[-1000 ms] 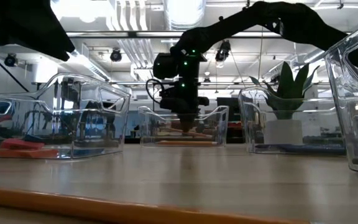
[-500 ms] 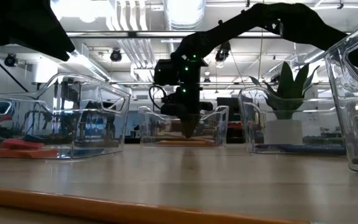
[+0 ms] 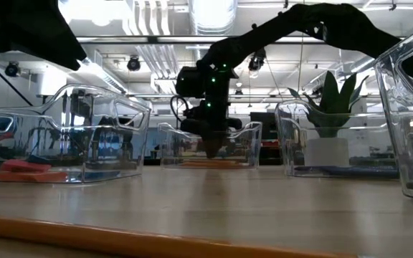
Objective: Sort crayons/erasers/pens/pencils in bins
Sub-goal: Put the yellow pencil into the top transparent bin, then return to Home Position
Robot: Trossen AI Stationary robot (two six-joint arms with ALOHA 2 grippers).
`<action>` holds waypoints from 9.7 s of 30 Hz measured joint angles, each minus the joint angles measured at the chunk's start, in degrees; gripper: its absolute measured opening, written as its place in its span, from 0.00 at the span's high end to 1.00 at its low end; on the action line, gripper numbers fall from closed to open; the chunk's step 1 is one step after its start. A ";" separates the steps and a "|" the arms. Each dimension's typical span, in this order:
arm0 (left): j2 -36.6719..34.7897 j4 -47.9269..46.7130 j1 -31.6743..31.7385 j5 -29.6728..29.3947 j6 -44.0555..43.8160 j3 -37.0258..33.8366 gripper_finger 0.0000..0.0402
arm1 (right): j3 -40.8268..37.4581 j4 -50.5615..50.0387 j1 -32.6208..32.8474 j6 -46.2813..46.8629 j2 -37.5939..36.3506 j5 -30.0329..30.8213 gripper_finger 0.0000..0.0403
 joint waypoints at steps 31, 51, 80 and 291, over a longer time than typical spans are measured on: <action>-0.02 -0.10 0.00 0.00 -0.02 0.00 0.62 | -2.66 -4.00 22.50 5.05 -20.52 0.00 0.60; -0.42 0.37 -0.20 13.39 3.89 0.00 0.62 | -18.91 32.52 57.19 29.87 -13.20 10.76 0.53; -1.61 5.17 -2.75 16.20 3.93 0.00 0.62 | 13.38 1.85 55.17 30.80 12.51 1.15 0.59; -71.04 76.48 -2.38 10.73 96.96 -53.09 0.62 | -120.96 101.98 39.26 -2.21 -88.48 18.50 0.61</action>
